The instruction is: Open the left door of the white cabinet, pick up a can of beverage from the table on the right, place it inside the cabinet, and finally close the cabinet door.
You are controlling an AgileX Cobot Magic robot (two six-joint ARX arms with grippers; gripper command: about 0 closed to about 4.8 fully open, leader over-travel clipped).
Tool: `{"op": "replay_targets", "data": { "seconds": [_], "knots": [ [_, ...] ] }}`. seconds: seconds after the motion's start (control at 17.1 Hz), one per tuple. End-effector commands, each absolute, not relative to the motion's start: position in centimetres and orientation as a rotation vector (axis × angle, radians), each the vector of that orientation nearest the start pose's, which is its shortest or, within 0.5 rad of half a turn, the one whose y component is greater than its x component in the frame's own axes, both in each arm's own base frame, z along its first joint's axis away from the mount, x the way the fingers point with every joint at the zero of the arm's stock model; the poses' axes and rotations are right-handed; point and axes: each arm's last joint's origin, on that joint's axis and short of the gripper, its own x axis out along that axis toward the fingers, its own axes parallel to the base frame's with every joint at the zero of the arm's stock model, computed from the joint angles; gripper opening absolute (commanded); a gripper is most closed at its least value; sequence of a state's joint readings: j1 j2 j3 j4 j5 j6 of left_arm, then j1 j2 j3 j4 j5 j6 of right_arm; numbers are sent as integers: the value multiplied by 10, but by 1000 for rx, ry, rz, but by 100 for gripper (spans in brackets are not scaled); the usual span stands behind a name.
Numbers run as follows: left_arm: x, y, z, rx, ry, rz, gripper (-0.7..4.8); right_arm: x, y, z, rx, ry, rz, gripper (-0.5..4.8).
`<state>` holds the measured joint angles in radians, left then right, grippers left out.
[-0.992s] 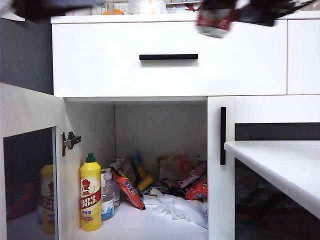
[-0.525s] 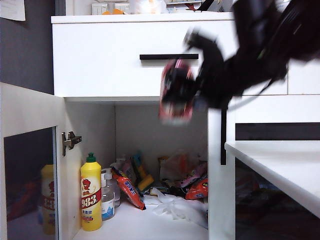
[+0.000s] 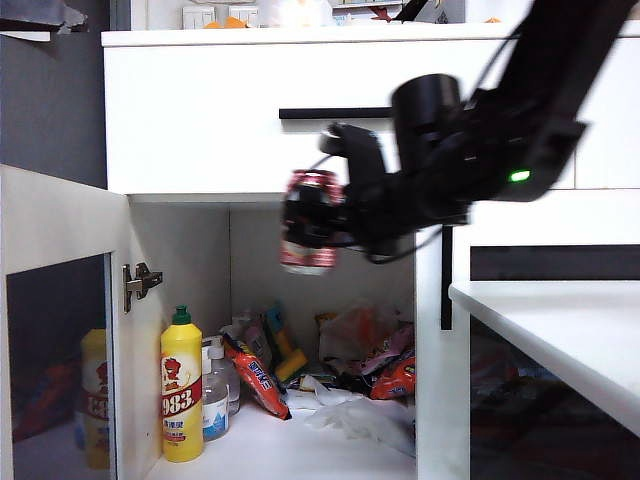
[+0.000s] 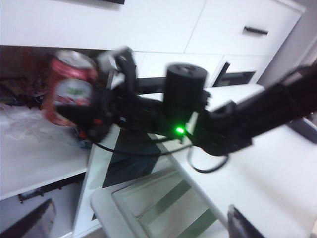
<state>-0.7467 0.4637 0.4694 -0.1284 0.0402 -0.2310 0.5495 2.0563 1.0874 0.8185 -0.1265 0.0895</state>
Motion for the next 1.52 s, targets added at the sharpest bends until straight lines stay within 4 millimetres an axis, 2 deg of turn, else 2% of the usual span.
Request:
{"op": "replay_targets", "data": {
  "seconds": [0.06,0.35,0.41,0.7,0.99,1.23,1.52],
  "knots": [
    [91,-85,273,-166,187,-753,479,373,250,167,85,90,650,171],
    [91,-85,273,-165,188,-744,479,389,279,155,166,99,637,171],
    [91,-85,273,-165,187,-734,479,389,293,146,163,114,654,171],
    [91,-84,273,-165,185,-731,479,388,328,118,149,130,641,171],
    [83,-74,274,-165,162,-647,479,415,348,121,166,84,599,171],
    [76,-65,275,-160,147,-614,479,439,365,105,150,115,564,171],
    [70,-57,271,-131,151,-543,479,459,358,96,139,79,463,171]
  ]
}}
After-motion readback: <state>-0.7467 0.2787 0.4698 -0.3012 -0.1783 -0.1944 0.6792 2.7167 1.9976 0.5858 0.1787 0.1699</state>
